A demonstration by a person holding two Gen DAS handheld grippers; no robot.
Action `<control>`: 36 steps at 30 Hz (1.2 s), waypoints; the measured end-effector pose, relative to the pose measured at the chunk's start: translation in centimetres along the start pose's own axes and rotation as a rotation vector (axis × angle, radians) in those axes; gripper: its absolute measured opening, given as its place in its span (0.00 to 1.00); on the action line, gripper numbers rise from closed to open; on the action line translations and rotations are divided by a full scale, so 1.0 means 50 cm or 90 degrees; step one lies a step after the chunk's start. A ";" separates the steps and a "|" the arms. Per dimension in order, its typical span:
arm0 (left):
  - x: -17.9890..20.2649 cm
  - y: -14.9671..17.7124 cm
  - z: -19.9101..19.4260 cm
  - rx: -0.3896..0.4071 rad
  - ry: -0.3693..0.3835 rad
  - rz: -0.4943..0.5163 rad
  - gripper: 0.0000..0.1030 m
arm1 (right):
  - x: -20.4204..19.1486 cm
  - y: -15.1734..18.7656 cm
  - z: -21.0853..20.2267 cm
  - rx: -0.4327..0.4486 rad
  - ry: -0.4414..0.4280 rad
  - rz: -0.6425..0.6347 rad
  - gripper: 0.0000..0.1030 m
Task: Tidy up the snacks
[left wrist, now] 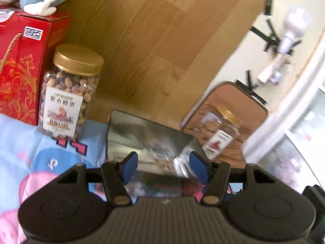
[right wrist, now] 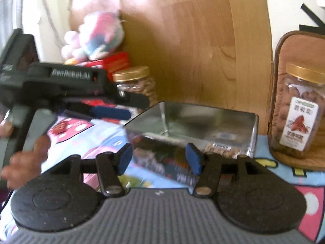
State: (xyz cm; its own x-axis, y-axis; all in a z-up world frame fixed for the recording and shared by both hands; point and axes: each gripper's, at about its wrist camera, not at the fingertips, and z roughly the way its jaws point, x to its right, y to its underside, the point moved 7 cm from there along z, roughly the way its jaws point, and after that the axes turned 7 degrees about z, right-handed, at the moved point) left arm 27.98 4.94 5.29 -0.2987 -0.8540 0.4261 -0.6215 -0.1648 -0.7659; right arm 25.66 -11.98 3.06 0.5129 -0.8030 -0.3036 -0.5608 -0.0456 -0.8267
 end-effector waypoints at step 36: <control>0.079 0.246 -0.037 -0.129 0.073 -0.021 0.58 | 0.116 0.203 -0.181 0.006 0.092 0.202 0.54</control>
State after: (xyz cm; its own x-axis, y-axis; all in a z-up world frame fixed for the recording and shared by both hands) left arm 17.82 0.46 -1.53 -0.3492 -0.7858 0.5105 -0.7619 -0.0791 -0.6429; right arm 17.03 -22.48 -2.81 0.2161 -0.8525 -0.4759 -0.6713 0.2242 -0.7065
